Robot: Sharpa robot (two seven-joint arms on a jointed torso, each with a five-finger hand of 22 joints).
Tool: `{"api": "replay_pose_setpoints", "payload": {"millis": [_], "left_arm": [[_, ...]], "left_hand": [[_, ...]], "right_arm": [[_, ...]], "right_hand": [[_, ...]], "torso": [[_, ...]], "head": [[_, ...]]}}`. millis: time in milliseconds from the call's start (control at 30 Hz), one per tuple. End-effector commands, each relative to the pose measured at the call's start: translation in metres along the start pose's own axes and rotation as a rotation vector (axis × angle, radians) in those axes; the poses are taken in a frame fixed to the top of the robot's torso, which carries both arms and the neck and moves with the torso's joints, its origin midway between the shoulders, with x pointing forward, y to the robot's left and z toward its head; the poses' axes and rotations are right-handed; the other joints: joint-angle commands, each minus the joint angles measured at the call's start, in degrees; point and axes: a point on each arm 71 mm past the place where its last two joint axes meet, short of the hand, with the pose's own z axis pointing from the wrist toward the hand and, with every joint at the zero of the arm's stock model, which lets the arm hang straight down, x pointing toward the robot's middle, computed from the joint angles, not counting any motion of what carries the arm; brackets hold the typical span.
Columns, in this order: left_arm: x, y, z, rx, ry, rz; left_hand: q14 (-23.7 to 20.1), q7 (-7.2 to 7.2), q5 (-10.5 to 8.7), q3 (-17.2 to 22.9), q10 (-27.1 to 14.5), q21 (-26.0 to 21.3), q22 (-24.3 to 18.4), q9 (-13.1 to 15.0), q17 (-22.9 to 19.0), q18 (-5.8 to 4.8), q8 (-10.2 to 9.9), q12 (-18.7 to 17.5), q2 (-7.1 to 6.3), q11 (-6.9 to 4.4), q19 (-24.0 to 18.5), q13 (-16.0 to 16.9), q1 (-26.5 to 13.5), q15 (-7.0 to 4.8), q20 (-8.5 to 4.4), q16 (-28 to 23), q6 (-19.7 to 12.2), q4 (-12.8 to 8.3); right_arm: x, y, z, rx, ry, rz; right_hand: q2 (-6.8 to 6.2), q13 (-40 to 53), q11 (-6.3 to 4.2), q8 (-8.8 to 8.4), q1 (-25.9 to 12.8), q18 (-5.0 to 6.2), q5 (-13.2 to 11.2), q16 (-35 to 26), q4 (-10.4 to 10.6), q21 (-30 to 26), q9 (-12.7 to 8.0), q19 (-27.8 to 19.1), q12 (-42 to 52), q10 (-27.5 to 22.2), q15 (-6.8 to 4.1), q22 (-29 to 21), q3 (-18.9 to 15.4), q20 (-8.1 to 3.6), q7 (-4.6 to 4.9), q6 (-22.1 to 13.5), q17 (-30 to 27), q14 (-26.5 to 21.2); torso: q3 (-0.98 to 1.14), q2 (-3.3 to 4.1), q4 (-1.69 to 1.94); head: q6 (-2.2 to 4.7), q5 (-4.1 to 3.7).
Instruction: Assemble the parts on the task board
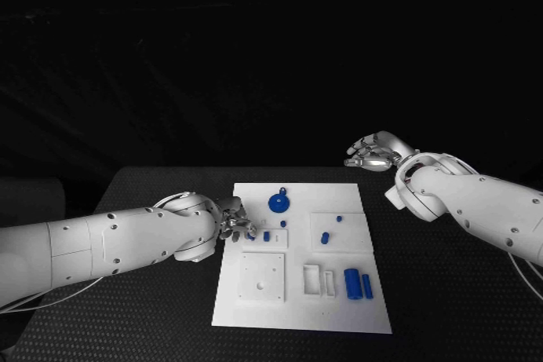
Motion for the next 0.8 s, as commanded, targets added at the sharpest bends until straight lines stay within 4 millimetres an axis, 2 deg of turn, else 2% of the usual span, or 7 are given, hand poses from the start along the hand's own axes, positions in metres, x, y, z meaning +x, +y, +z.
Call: {"api": "replay_pose_setpoints", "payload": {"millis": [33, 233, 800], "left_arm": [[0.0008, 0.0000, 0.0010, 0.001, -0.013, 0.016], [0.0011, 0.0013, 0.0023, -0.002, -0.012, 0.017], [0.0063, 0.0002, 0.0045, 0.001, 0.009, 0.025]], "left_hand": [[1.32, -1.83, 0.36, 0.22, 2.64, 0.34, 1.28, 1.65, 0.09, 0.99, 4.67, 0.24, 0.53, -2.40, 0.20, 0.11, 0.03, -1.93, -4.63, 0.36, 2.14, -0.02], [1.30, -1.84, 0.40, 0.22, 2.61, 0.40, 1.28, 1.66, 0.12, 0.99, 4.71, 0.33, 0.54, -2.40, 0.19, 0.16, -0.01, -1.94, -4.64, 0.41, 2.14, -0.01], [1.27, -1.84, 0.38, 0.22, 2.53, 0.52, 1.27, 1.66, 0.18, 1.00, 4.78, 0.48, 0.57, -2.40, 0.17, 0.25, -0.09, -1.98, -4.66, 0.50, 2.10, 0.03]], "right_arm": [[0.0003, 0.0014, -0.0001, -0.012, 0.006, 0.003], [0.0007, 0.0019, -0.0003, -0.014, 0.008, 0.003], [0.0016, 0.0029, -0.0006, -0.016, 0.014, 0.005]], "right_hand": [[-0.08, -0.12, -0.12, 0.27, 0.61, -0.75, -0.11, -0.23, 0.05, -0.33, -0.07, -0.43, -0.36, 0.46, 0.32, -0.05, -0.47, 0.07, 1.41, -0.25, -0.08, -0.11], [-0.10, -0.28, -0.11, 0.29, 0.63, -0.74, -0.10, -0.29, 0.07, -0.40, -0.10, -0.47, -0.42, 0.51, 0.34, -0.04, -0.50, 0.10, 1.44, -0.25, -0.17, -0.12], [-0.09, -0.57, -0.10, 0.31, 0.65, -0.71, -0.07, -0.40, 0.14, -0.54, -0.16, -0.54, -0.54, 0.61, 0.39, -0.03, -0.57, 0.17, 1.47, -0.25, -0.34, -0.12]], "torso": [[-0.01, -0.01, 0.03], [-0.08, -0.01, 0.03], [-0.05, -0.03, 0.04]], "head": [[-0.03, 0.01], [-0.07, -0.06], [-0.24, -0.18]]}}
